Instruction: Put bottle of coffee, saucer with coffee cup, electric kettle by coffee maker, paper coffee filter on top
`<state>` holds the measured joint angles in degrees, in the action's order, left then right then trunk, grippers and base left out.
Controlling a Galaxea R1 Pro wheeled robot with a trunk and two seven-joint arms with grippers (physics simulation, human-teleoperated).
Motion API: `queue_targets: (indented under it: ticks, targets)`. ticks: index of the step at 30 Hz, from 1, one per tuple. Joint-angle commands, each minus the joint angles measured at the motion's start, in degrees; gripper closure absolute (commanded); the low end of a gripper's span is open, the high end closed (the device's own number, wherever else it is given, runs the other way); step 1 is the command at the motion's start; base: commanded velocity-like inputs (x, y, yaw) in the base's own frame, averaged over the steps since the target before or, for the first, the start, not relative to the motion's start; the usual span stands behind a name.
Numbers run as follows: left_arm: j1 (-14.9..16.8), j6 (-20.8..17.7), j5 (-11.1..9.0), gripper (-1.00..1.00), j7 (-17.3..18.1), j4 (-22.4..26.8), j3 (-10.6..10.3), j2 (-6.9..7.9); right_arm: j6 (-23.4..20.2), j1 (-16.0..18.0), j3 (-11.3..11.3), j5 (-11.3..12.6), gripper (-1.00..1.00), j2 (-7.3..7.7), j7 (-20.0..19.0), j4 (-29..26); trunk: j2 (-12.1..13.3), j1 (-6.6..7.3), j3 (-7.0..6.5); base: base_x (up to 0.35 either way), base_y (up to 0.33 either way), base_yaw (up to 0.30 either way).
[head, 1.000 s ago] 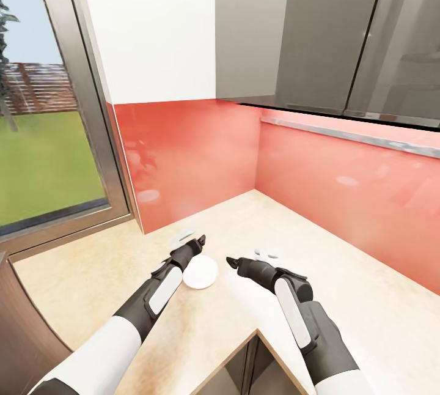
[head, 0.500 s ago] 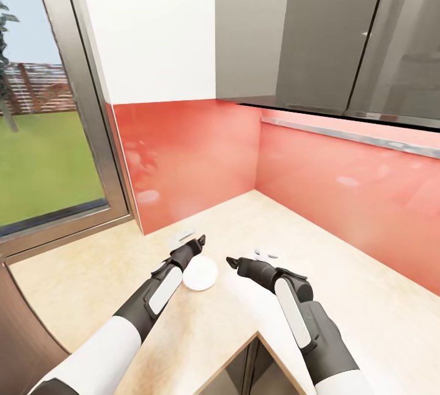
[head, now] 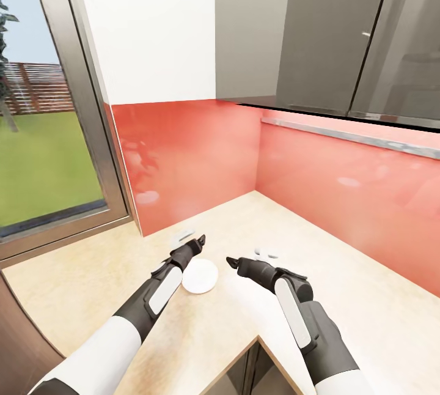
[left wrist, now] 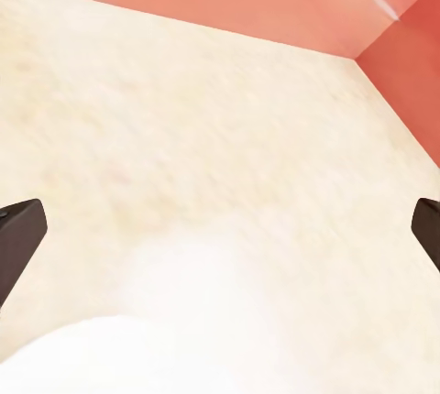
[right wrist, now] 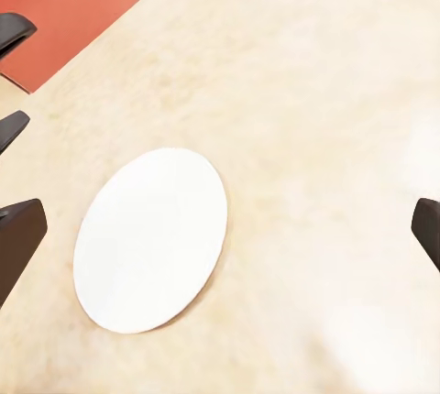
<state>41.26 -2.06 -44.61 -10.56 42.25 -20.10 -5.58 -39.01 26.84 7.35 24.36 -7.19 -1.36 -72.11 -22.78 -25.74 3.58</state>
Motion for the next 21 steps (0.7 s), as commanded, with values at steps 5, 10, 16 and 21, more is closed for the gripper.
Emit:
queue_targets:
  ticks: [5,10,16,21]
  targets:
    - [0.05,-0.38,-0.39,-1.00,-0.43,0.12,0.03,0.11,-0.28,0.05,0.00,-0.10,-1.00,-0.02,-0.13,-0.02,-0.14,-0.04,0.14,0.000,0.000,0.009]
    - [0.05,-1.79,-0.83,-1.00,-0.16,0.16,0.18,2.68,-0.28,0.05,0.00,-0.10,-1.00,-0.02,-0.20,0.06,-0.14,-0.04,0.22,0.000,0.000,0.145]
    - [0.18,-7.79,-1.22,-1.00,5.84,0.13,0.51,6.34,-0.28,0.05,-0.05,-0.14,-1.00,0.06,-0.39,0.59,-0.14,-0.04,0.26,0.000,0.000,0.064]
    - [0.85,-16.74,-1.33,-1.00,9.23,0.18,1.07,8.73,-0.28,0.05,0.01,-0.11,-1.00,0.05,-0.58,3.75,-0.14,-0.04,0.26,0.000,0.000,0.008]
